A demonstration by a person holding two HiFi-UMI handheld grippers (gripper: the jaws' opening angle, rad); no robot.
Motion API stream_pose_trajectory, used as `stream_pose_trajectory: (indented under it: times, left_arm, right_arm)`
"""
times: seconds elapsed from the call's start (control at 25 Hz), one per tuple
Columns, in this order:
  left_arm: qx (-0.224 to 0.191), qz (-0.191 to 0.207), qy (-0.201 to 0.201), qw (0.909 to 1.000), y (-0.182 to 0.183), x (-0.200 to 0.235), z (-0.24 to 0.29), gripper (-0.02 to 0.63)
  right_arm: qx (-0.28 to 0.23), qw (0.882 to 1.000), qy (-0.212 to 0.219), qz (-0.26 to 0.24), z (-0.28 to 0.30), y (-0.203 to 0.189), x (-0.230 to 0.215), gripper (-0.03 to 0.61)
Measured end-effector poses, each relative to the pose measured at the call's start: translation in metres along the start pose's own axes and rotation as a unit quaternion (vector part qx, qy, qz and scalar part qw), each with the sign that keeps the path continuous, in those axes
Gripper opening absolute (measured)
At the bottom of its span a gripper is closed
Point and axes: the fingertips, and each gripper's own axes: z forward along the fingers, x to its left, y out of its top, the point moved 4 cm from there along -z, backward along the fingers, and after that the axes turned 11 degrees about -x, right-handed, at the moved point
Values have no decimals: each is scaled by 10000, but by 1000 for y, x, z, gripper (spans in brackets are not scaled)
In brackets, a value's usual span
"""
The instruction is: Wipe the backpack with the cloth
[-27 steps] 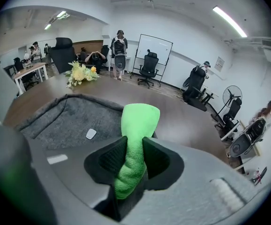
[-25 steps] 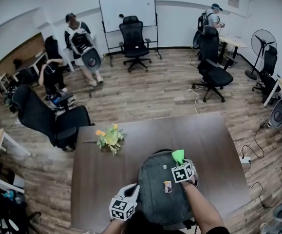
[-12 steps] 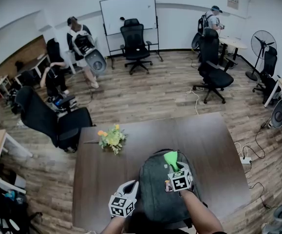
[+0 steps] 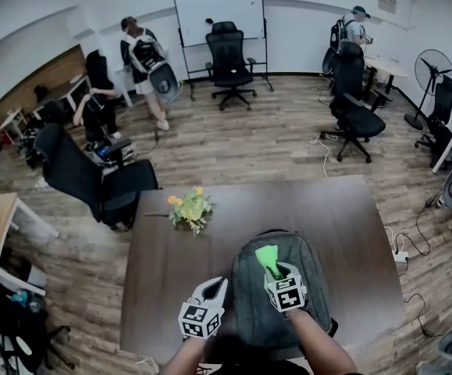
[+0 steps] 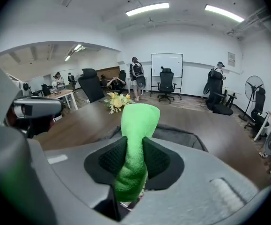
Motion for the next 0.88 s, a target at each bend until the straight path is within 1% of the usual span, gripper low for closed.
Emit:
stream_pose_trajectory:
  times: [0.2,0.36,0.64,0.88]
  left_arm:
    - [21,-45,189,9998,-4,8,-14,20]
    - [51,-65,249,9997,-8,10,-26,20]
    - [131,-80,384,9991,-11,16,-42,20]
    - [181,-74,412,9990,-11,18,-48,20]
  right_arm:
    - [86,9988,466,146,9,-7,31,103]
    - [237,9971,714,102,23,-14,54,103]
    - [592,9942,894,41,44,-31,74,103]
    - [782,9924,913,-246,53,-39,75,103]
